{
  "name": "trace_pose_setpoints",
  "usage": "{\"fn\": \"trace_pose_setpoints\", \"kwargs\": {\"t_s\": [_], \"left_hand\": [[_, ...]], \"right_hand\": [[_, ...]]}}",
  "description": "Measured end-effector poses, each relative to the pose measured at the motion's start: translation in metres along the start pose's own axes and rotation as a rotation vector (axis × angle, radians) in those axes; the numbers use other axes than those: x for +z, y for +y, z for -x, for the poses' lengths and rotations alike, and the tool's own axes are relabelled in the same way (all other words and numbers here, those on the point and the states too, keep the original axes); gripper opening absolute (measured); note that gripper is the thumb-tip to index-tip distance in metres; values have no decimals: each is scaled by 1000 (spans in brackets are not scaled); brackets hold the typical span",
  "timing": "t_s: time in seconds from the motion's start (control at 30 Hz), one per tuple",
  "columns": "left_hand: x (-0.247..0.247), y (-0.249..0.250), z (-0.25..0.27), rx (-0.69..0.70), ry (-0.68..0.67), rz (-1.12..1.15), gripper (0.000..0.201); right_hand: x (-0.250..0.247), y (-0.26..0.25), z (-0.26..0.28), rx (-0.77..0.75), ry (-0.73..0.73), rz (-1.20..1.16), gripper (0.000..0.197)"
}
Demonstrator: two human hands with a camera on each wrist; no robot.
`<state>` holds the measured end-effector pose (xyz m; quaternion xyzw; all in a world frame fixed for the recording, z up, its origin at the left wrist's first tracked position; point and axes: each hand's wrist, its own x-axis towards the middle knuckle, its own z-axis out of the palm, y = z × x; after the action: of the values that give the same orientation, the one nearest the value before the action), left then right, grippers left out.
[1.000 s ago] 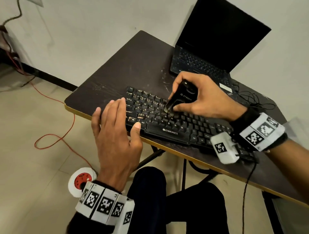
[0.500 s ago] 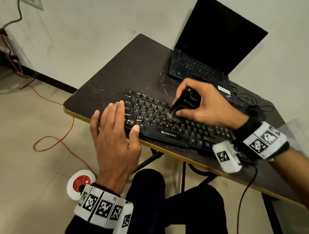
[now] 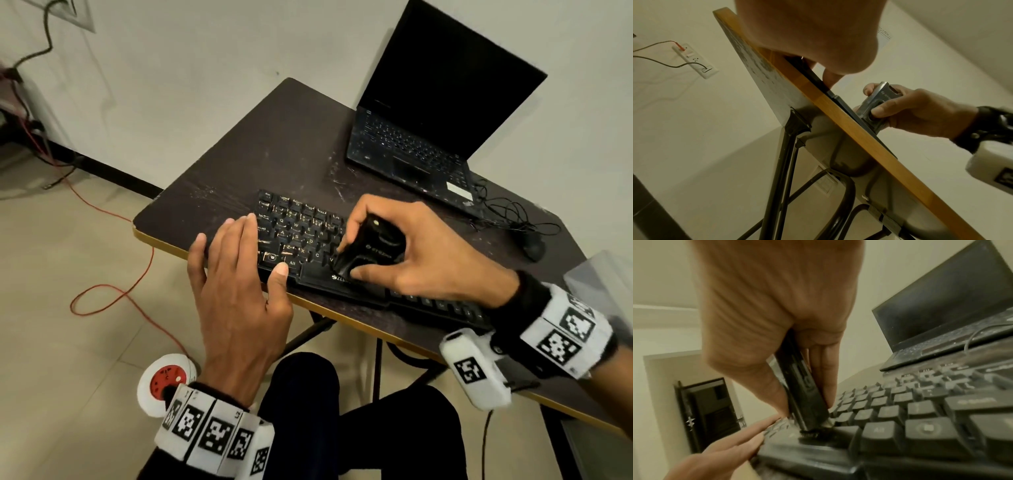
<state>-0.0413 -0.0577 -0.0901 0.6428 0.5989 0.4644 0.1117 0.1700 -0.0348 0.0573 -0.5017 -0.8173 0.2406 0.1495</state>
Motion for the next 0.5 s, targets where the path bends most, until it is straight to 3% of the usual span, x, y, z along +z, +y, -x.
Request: {"fn": "trace_pose_setpoints", "kwargs": {"t_s": [0.17, 0.3, 0.43, 0.5], "left_hand": [[-1, -2, 0, 2, -11, -17, 70], [2, -1, -1, -1, -1, -10, 69], [1, -3, 0, 3, -8, -15, 69], [1, -1, 1, 3, -12, -10, 69]], "right_hand": [[-23, 26, -19, 153, 169, 94, 40], [-6, 13, -8, 42, 30, 4, 40], [-27, 31, -22, 182, 156, 95, 42], [-26, 27, -18, 145, 145, 65, 42]]}}
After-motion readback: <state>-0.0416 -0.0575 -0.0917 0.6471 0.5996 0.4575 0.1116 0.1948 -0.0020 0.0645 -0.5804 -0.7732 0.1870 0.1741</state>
